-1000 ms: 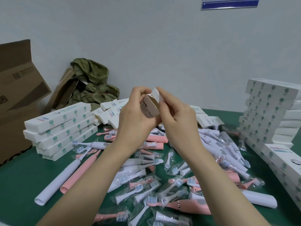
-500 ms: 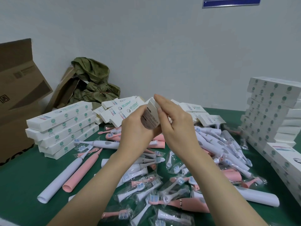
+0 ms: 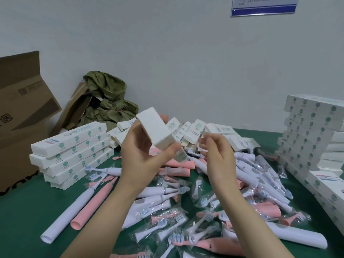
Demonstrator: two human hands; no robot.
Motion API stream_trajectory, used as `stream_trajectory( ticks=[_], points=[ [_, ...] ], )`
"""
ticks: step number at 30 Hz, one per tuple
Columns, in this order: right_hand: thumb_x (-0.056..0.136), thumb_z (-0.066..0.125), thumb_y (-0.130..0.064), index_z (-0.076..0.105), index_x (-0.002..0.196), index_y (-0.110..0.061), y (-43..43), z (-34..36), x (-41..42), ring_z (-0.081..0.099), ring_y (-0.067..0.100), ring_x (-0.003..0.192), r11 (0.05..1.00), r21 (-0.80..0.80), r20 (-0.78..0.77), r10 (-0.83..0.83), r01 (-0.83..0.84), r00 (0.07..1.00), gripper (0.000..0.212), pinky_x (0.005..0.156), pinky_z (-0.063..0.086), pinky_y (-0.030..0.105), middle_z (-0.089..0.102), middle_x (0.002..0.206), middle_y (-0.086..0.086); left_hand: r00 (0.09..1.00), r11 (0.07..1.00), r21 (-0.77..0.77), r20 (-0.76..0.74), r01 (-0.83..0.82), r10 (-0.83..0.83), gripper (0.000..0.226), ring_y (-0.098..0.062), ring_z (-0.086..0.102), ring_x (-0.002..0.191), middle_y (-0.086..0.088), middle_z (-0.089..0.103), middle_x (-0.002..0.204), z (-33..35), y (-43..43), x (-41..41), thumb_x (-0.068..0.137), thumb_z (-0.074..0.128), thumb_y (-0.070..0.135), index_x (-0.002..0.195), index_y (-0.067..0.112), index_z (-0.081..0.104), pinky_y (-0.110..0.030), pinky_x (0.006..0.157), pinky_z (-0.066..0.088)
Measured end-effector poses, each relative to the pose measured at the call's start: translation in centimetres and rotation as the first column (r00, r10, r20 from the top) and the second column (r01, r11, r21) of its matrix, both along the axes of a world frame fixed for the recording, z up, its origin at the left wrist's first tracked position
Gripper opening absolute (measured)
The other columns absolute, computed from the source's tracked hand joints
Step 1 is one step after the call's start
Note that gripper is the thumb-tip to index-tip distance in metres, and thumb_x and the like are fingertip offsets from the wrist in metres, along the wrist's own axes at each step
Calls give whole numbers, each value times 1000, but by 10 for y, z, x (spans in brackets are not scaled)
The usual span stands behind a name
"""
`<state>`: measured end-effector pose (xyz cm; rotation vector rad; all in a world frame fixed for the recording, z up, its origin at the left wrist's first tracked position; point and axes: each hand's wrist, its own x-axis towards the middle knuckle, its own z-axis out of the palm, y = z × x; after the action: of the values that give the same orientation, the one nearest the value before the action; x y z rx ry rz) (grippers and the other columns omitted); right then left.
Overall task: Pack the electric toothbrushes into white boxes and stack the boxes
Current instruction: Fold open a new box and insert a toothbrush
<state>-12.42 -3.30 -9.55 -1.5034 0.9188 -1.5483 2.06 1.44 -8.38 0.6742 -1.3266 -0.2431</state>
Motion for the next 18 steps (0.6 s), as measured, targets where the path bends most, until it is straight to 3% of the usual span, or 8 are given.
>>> stream_trajectory(
  ticks=[2,3,5,7,10,13,15,18],
  points=[
    [98,44,-36,55,103,-22,-7,-9,-5,57,4,91,965,262,-158,42,1,986,19,73,46,25,62,103,-7,976,986,-15,-143,166,-167,42,-15,64,105,5,70,103,2,-1,3,64,80,25,104,20,67,-34,84,52],
    [98,45,-40,56,102,-19,-10,-13,-6,59,9,88,917,391,-100,120,-72,988,25,73,49,28,64,103,-4,947,973,-5,-230,232,-227,38,-14,65,101,6,71,99,2,-2,4,62,80,24,99,24,71,-32,81,53],
    [97,47,-39,59,103,-17,-12,-18,-6,67,20,82,765,541,202,286,-350,937,26,71,57,35,71,98,7,877,942,-1,-366,336,-313,33,-11,67,96,7,71,95,-1,-3,4,62,72,21,93,31,73,-28,75,54],
    [97,50,-29,59,108,-11,-12,-17,-8,71,22,75,654,512,485,316,-557,816,23,55,57,27,74,93,12,821,908,12,-431,419,-374,40,-13,66,100,3,70,99,-3,-4,6,61,71,20,100,27,68,-30,77,55],
    [97,52,-24,61,100,-9,-19,-16,-12,71,14,68,762,423,559,206,-490,803,18,49,54,20,75,84,5,688,807,0,-524,590,-502,58,-21,61,111,-6,66,114,-5,-6,12,60,80,40,112,17,67,-39,87,52],
    [98,50,-27,62,98,-11,-24,-20,-12,68,15,74,839,408,469,146,-360,871,20,55,56,22,74,87,3,446,700,-87,-713,709,-541,65,-28,55,121,-14,59,129,-6,-9,12,77,58,56,121,10,65,-43,92,49],
    [98,49,-27,62,98,-12,-25,-25,-12,67,16,80,851,410,452,122,-328,883,20,59,58,23,74,87,3,425,721,-68,-769,689,-478,58,-29,53,123,-14,59,129,-9,-13,10,86,47,48,128,10,59,-43,95,47],
    [99,47,-28,62,101,-10,-26,-28,-14,66,21,88,875,392,436,95,-283,895,23,63,58,24,73,94,6,366,698,-64,-816,713,-448,45,-30,56,119,-16,61,126,-10,-18,9,88,49,33,122,6,63,-46,98,44]
  ],
)
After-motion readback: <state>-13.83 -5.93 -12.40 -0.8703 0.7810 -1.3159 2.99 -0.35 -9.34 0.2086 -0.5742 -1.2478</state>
